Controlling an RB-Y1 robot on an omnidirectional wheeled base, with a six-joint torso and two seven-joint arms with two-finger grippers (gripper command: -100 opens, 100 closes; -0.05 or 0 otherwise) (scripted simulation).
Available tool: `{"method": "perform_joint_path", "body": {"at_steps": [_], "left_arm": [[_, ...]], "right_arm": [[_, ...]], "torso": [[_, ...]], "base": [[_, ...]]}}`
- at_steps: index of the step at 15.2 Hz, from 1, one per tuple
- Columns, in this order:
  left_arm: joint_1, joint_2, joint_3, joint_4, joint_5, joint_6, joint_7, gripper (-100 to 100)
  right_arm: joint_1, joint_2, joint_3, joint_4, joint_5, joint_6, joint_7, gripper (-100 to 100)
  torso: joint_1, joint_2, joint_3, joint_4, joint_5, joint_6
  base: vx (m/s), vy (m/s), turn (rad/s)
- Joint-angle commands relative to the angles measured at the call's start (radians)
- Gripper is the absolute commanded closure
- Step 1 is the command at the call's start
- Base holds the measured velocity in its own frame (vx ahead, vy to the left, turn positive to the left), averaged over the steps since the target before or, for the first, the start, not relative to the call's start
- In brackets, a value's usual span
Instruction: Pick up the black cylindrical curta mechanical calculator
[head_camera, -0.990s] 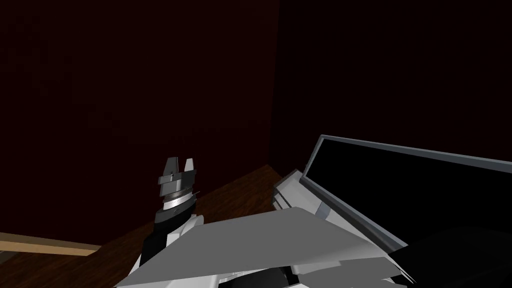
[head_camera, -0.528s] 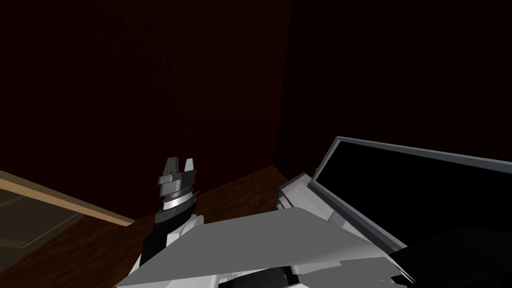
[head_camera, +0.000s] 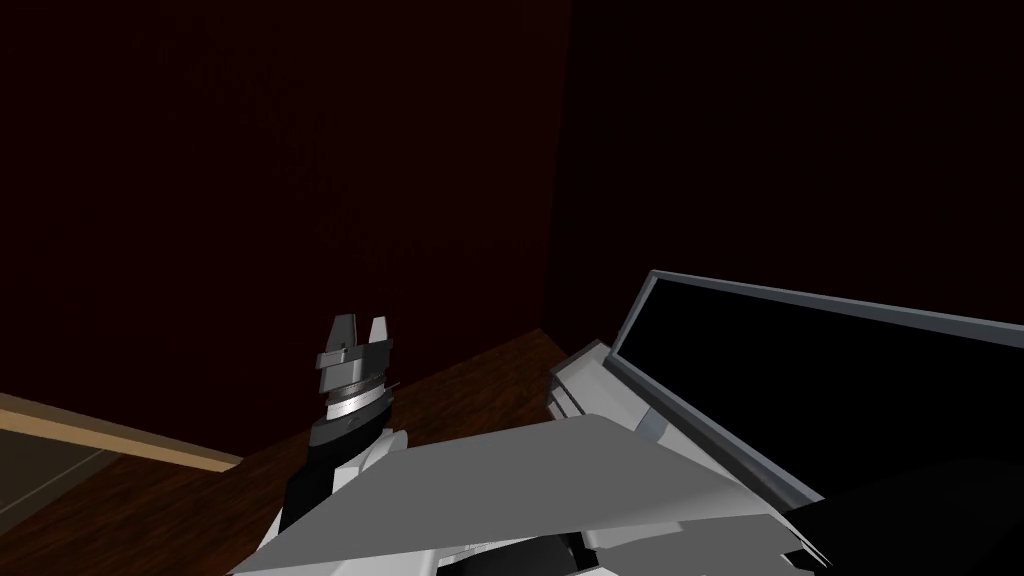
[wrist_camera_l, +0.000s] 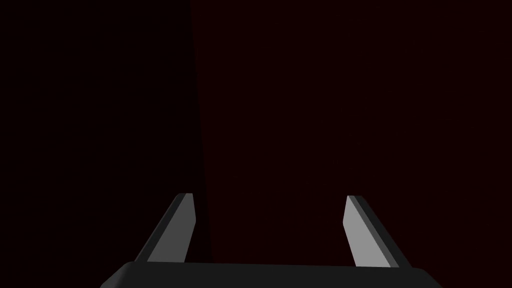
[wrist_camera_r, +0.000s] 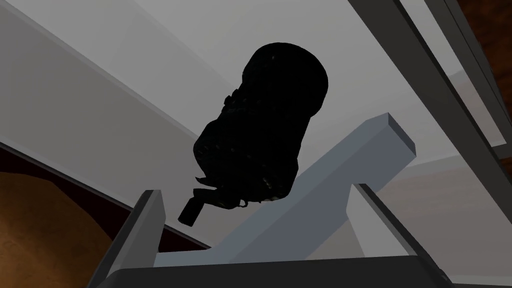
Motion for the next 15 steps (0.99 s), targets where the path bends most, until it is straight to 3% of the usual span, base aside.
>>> {"method": "perform_joint_path", "body": {"at_steps": [1,2,4,6,8,11,12,13,15], "left_arm": [[0.000,0.000,0.000,0.000,0.000,0.000,0.000,0],[0.000,0.000,0.000,0.000,0.000,0.000,0.000,0],[0.000,0.000,0.000,0.000,0.000,0.000,0.000,0],[0.000,0.000,0.000,0.000,0.000,0.000,0.000,0],[0.000,0.000,0.000,0.000,0.000,0.000,0.000,0],[0.000,0.000,0.000,0.000,0.000,0.000,0.000,0],[0.000,0.000,0.000,0.000,0.000,0.000,0.000,0],[0.000,0.000,0.000,0.000,0.000,0.000,0.000,0],[0.000,0.000,0.000,0.000,0.000,0.000,0.000,0]], "right_arm": [[-0.033,0.011,-0.026,0.050,0.024,-0.016,0.011,-100],[-0.033,0.011,-0.026,0.050,0.024,-0.016,0.011,-100],[-0.087,0.037,-0.070,0.072,0.073,0.002,0.039,-100],[-0.087,0.037,-0.070,0.072,0.073,0.002,0.039,-100],[-0.140,0.062,-0.115,0.095,0.122,0.019,0.067,-100],[-0.140,0.062,-0.115,0.118,0.122,0.019,0.067,-100],[-0.140,0.062,-0.115,0.099,0.122,0.019,0.067,-100],[-0.167,0.075,-0.137,0.106,0.147,0.027,0.081,-100],[-0.167,0.075,-0.132,0.087,0.138,0.027,0.081,-100]], "torso": [[0.000,0.000,0.000,0.000,0.000,0.000],[0.000,-0.001,0.000,0.000,0.000,0.000],[0.001,-0.002,-0.001,0.000,0.000,0.000],[0.000,0.000,0.000,0.000,0.000,0.000],[0.000,-0.001,0.000,0.000,0.000,-0.001],[0.000,0.000,0.000,0.000,0.000,0.000],[0.001,-0.001,0.000,0.000,0.000,0.000],[0.001,-0.001,-0.001,0.000,0.000,0.000],[0.001,-0.002,-0.001,0.000,0.000,-0.001]], "base": [[-0.026,-0.020,-0.011],[-0.011,-0.012,0.020],[-0.028,-0.024,-0.109],[-0.040,-0.033,-0.075],[-0.046,-0.040,-0.110],[-0.030,-0.022,-0.041],[-0.005,0.000,0.008],[-0.016,-0.011,-0.073],[-0.021,-0.015,-0.057]]}}
